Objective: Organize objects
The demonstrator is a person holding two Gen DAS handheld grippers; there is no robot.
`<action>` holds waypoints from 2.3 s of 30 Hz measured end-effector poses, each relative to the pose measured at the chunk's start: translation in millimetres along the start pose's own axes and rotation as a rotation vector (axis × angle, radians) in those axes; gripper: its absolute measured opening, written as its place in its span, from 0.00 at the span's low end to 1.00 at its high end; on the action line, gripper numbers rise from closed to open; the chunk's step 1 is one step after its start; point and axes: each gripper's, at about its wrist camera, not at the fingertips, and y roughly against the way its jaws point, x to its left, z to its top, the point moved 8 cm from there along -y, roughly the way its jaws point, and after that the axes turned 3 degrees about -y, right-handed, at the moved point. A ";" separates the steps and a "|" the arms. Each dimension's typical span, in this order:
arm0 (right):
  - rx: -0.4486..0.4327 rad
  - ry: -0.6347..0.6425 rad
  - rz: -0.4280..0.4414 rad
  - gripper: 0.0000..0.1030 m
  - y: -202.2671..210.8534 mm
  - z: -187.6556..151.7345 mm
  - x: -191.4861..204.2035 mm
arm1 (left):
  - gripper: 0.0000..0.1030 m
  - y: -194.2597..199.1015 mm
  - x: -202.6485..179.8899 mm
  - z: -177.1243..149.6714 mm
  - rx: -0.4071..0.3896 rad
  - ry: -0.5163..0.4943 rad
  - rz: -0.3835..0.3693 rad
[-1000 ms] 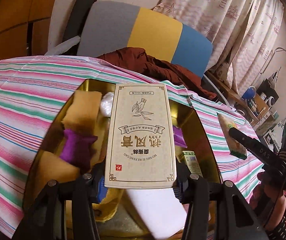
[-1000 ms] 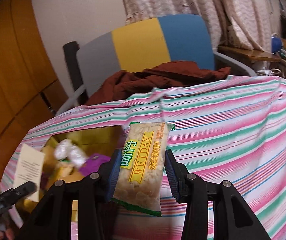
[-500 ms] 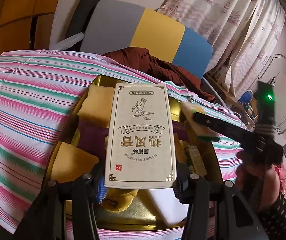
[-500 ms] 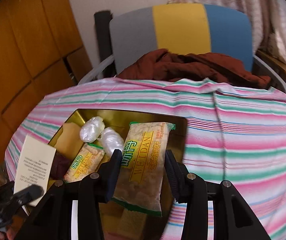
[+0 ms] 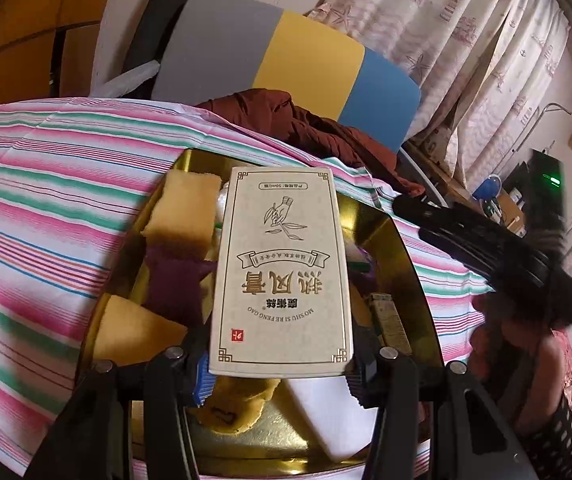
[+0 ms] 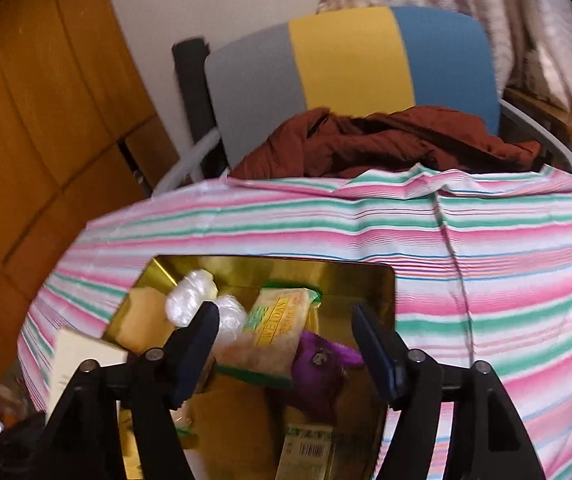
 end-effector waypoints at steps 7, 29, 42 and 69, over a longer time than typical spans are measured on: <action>-0.010 -0.061 0.021 0.72 22.5 -17.8 -4.9 | 0.50 -12.3 -14.8 6.3 0.031 -0.035 -0.015; -0.001 -0.082 0.052 0.73 38.2 -38.0 -4.3 | 0.37 -5.0 1.2 26.9 -0.020 0.023 0.011; 0.015 -0.055 0.038 0.73 44.2 -41.8 1.0 | 0.38 -15.8 -6.7 -6.9 0.104 -0.002 0.028; 0.091 0.074 -0.140 1.00 63.4 -62.6 52.2 | 0.44 63.8 14.2 -2.3 0.006 -0.022 0.415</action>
